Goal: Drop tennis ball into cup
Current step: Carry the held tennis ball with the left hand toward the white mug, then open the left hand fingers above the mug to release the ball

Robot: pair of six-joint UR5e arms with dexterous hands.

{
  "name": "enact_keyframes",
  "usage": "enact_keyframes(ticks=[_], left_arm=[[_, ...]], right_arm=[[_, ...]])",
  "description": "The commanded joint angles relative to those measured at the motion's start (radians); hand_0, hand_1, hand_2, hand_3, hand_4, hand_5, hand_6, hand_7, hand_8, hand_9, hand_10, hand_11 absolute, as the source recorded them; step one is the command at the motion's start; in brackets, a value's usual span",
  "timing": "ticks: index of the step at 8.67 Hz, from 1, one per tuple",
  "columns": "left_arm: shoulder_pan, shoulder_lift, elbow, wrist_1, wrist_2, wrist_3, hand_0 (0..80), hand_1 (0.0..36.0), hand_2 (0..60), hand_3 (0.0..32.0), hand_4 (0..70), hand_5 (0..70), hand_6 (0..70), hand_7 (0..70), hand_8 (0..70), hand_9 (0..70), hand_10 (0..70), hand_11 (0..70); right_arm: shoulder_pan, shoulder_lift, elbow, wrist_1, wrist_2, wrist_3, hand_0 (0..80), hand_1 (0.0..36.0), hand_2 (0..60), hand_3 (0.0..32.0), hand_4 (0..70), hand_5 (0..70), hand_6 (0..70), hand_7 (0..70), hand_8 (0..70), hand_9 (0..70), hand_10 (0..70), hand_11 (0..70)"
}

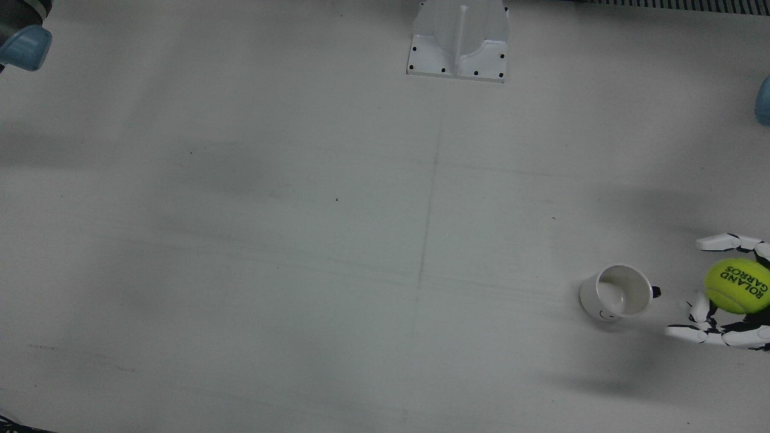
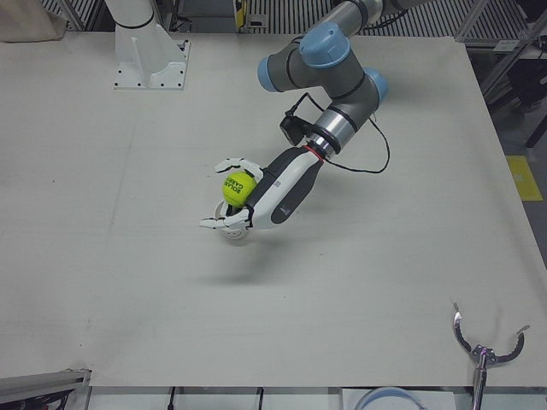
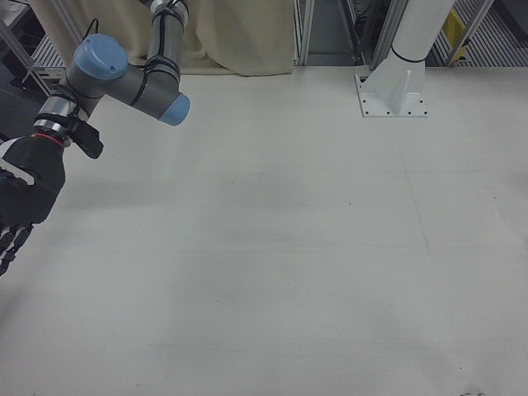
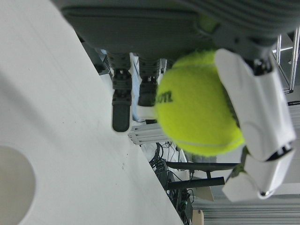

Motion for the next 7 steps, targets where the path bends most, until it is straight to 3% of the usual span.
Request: enact_keyframes(ticks=[1, 2, 3, 4, 5, 7], left_arm=[[0.060, 0.020, -0.010, -0.011, 0.000, 0.003, 46.9, 15.9, 38.2, 0.0, 35.8, 12.5, 49.3, 70.0, 45.7, 68.4, 27.5, 40.3], [0.070, 0.019, -0.011, -0.012, 0.000, 0.002, 40.7, 9.9, 31.2, 0.0, 33.6, 8.8, 41.0, 70.0, 37.3, 57.1, 19.6, 28.4], [0.068, 0.019, -0.011, -0.012, 0.000, 0.000, 39.3, 10.2, 19.4, 0.0, 24.7, 1.9, 10.9, 46.9, 9.6, 21.7, 3.4, 5.2], [0.070, 0.019, -0.020, -0.012, 0.000, 0.000, 40.3, 13.1, 20.0, 0.0, 16.7, 0.3, 1.9, 24.7, 0.0, 3.5, 0.0, 0.0], [0.070, 0.018, -0.027, -0.011, 0.000, -0.001, 41.4, 14.9, 22.1, 0.0, 11.0, 0.3, 1.4, 18.8, 0.0, 2.3, 0.0, 0.0], [0.070, 0.018, -0.027, -0.011, 0.000, 0.000, 42.1, 16.1, 23.9, 0.0, 7.0, 0.6, 1.4, 15.6, 0.0, 1.7, 0.0, 0.0]], right_arm=[[0.000, 0.000, -0.002, 0.001, 0.000, 0.000, 0.0, 0.0, 0.0, 0.0, 0.0, 0.0, 0.0, 0.0, 0.0, 0.0, 0.0, 0.0], [0.000, 0.000, -0.002, -0.001, 0.000, 0.000, 0.0, 0.0, 0.0, 0.0, 0.0, 0.0, 0.0, 0.0, 0.0, 0.0, 0.0, 0.0], [0.000, 0.000, -0.002, 0.001, 0.000, 0.000, 0.0, 0.0, 0.0, 0.0, 0.0, 0.0, 0.0, 0.0, 0.0, 0.0, 0.0, 0.0], [0.000, 0.000, -0.002, -0.001, 0.000, 0.000, 0.0, 0.0, 0.0, 0.0, 0.0, 0.0, 0.0, 0.0, 0.0, 0.0, 0.0, 0.0], [0.000, 0.000, -0.001, -0.001, 0.000, 0.000, 0.0, 0.0, 0.0, 0.0, 0.0, 0.0, 0.0, 0.0, 0.0, 0.0, 0.0, 0.0], [0.000, 0.000, -0.001, 0.001, 0.000, 0.000, 0.0, 0.0, 0.0, 0.0, 0.0, 0.0, 0.0, 0.0, 0.0, 0.0, 0.0, 0.0]])
